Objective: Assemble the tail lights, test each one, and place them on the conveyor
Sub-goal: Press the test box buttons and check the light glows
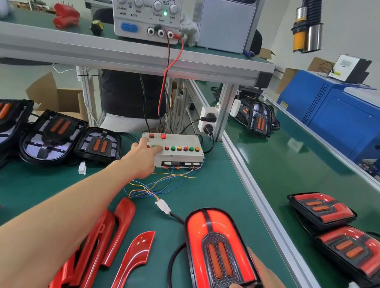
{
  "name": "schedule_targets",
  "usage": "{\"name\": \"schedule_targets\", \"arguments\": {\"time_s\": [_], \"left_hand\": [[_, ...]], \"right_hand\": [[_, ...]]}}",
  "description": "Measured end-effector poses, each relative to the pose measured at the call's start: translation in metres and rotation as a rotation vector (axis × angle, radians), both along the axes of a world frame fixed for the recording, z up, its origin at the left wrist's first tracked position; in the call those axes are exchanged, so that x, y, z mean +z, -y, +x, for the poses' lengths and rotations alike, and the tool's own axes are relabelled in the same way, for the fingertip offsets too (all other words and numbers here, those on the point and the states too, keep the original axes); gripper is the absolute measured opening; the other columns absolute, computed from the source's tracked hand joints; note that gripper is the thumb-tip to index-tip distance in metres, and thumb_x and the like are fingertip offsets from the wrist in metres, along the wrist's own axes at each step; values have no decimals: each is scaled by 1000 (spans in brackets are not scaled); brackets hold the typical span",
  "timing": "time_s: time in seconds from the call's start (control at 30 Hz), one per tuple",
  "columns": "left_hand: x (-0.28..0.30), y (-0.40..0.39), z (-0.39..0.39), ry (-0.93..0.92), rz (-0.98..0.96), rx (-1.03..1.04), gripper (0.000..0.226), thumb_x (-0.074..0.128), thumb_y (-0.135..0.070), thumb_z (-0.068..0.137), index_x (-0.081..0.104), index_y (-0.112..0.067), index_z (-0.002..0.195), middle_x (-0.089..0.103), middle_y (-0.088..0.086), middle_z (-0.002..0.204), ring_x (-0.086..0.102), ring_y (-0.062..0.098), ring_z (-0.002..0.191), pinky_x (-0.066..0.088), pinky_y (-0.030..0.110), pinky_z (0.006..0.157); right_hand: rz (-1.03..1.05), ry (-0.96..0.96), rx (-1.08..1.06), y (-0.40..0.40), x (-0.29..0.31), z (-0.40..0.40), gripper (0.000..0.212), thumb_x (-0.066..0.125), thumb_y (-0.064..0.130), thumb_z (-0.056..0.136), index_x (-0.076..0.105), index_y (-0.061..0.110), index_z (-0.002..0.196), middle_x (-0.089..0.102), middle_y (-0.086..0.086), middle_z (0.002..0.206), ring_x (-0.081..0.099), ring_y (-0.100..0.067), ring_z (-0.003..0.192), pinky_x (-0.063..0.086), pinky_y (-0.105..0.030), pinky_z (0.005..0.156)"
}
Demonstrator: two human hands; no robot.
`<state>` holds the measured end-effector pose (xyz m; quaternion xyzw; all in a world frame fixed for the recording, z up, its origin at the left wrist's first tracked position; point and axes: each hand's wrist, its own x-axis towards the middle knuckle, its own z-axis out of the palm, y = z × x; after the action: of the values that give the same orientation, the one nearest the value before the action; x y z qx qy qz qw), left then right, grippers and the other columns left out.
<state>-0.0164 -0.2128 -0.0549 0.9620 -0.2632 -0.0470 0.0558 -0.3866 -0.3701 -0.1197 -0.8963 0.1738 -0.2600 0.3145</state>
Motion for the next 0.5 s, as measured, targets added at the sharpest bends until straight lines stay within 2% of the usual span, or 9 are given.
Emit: {"name": "schedule_targets", "arguments": {"time_s": [0.1, 0.23, 0.4, 0.5], "left_hand": [[1, -1, -1, -7, 21, 3, 74, 47, -3, 93, 25, -30, 159, 12, 20, 159, 29, 46, 139, 35, 50, 113], [7, 2, -1, 46, 51, 8, 70, 51, -9, 92, 31, -31, 156, 18, 18, 158, 30, 42, 139, 39, 51, 110], [4, 10, -6, 132, 61, -32, 70, 55, -14, 91, 32, -31, 155, 18, 18, 160, 26, 41, 143, 31, 52, 115], [2, 18, -11, 213, 37, -101, 66, 53, -12, 91, 38, -28, 152, 29, 16, 153, 27, 37, 140, 30, 50, 115]], "right_hand": [[-11, 21, 0, -2, 3, 1, 66, 41, 84, 86, 30, 63, 147, 60, 38, 113, 60, 21, 86, 39, 9, 64], [-6, 20, 13, 3, -2, -1, 69, 43, 85, 85, 32, 60, 148, 64, 40, 87, 61, 19, 86, 41, 7, 67], [-31, -4, 13, 8, -9, 0, 70, 41, 86, 85, 31, 59, 149, 63, 38, 87, 61, 18, 88, 41, 7, 66], [-35, -22, 17, 11, -14, -1, 72, 42, 86, 85, 31, 57, 150, 62, 37, 86, 61, 18, 88, 41, 7, 66]]}}
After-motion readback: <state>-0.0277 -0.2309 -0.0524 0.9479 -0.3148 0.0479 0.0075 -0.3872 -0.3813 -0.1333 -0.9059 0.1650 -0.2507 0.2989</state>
